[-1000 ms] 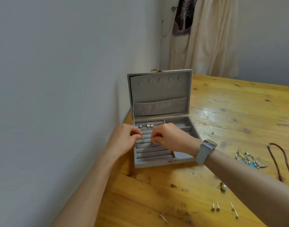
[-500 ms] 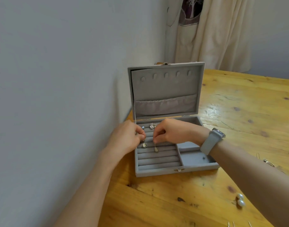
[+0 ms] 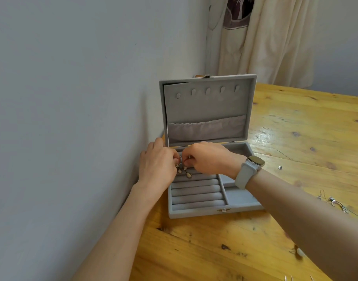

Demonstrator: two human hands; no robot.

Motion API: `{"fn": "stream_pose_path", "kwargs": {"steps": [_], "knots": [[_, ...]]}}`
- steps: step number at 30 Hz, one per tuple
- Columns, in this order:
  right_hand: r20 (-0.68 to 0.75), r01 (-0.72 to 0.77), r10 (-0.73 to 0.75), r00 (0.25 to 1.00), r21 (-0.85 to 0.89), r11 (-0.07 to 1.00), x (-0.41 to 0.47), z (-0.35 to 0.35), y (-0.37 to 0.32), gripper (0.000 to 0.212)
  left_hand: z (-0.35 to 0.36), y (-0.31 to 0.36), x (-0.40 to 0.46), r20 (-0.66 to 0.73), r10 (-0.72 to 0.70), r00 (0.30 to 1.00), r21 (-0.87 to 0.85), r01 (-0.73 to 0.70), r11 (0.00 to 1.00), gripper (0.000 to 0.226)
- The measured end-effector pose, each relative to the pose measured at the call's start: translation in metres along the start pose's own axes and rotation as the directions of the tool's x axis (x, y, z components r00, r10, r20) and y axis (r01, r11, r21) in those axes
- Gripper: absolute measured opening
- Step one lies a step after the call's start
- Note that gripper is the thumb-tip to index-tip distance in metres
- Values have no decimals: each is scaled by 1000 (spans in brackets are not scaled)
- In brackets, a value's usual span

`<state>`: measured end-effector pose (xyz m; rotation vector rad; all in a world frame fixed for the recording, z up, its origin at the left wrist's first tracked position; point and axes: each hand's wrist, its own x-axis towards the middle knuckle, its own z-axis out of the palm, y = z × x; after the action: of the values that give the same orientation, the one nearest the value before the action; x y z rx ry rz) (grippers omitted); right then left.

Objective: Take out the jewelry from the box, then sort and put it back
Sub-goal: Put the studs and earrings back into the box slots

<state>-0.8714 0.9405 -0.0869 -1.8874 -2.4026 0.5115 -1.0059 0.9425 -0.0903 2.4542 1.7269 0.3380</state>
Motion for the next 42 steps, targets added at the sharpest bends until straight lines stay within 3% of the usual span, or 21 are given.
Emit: {"fn": "stream_pose_path", "kwargs": {"steps": [8,18,25,35,42], "knots": [[-120,-36,34,992,-14,999,0,4,-2,18,6,1,3,-44,-1,999,96,5,995,23],[-302,-64,43,952,-61,996,-2,15,-6,19,24,-7,-25,-318,26,948,-83,-55,995,16],[-469,42,-22,883,33,999,-24,37,1,24,30,-7,-35,-275,42,961,-32,-53,998,23],[-406,127,-118,906,-7,992,-29,46,1,37,28,-6,-37,-226,3,974,-91,-24,996,29],[-449,164,-91,889,124,979,-38,43,3,37,24,-6,-43,-246,3,969,-142,-39,989,30]]}}
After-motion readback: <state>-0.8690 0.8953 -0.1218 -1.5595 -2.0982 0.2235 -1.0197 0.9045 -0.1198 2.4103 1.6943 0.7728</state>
